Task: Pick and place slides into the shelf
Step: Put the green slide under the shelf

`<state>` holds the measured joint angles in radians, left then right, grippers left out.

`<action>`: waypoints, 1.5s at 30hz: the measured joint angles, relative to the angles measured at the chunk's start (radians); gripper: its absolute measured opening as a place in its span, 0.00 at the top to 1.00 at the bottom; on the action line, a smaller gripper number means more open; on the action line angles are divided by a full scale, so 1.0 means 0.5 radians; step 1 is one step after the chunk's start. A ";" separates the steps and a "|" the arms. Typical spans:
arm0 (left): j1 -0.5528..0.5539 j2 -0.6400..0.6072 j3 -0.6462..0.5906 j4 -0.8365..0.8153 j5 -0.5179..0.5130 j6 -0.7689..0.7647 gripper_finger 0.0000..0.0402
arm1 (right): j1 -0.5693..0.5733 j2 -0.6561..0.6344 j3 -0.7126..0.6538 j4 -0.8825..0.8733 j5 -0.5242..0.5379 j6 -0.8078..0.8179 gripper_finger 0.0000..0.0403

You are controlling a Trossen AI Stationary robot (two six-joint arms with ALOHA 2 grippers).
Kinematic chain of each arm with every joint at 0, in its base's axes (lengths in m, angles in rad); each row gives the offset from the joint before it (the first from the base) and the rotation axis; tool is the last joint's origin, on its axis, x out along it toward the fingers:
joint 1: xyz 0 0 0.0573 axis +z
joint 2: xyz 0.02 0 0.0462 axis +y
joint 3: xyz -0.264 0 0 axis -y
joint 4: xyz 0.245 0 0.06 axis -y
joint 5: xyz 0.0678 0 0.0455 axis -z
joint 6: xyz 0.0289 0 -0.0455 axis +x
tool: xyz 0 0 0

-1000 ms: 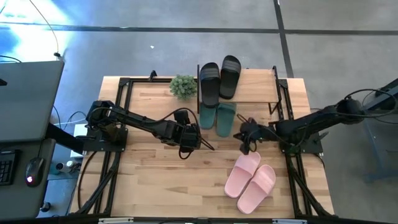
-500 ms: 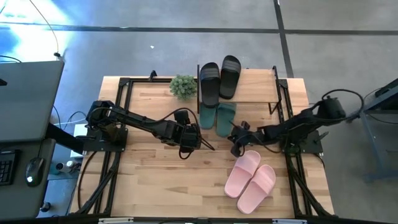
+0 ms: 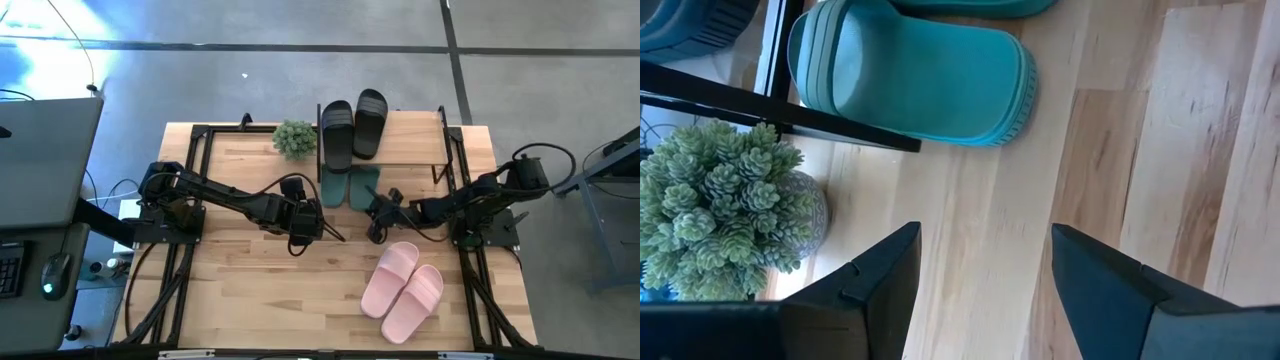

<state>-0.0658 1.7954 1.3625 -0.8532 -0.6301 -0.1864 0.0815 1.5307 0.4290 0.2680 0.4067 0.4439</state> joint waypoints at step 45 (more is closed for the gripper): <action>0.057 0.001 -0.147 0.390 0.256 0.182 0.48 | -0.455 -0.401 -0.029 -0.544 0.257 -0.151 1.00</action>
<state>-0.0372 1.7962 1.2889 -0.6580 -0.5023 -0.0956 -0.1458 1.3301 0.4145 -0.0041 0.5353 0.3682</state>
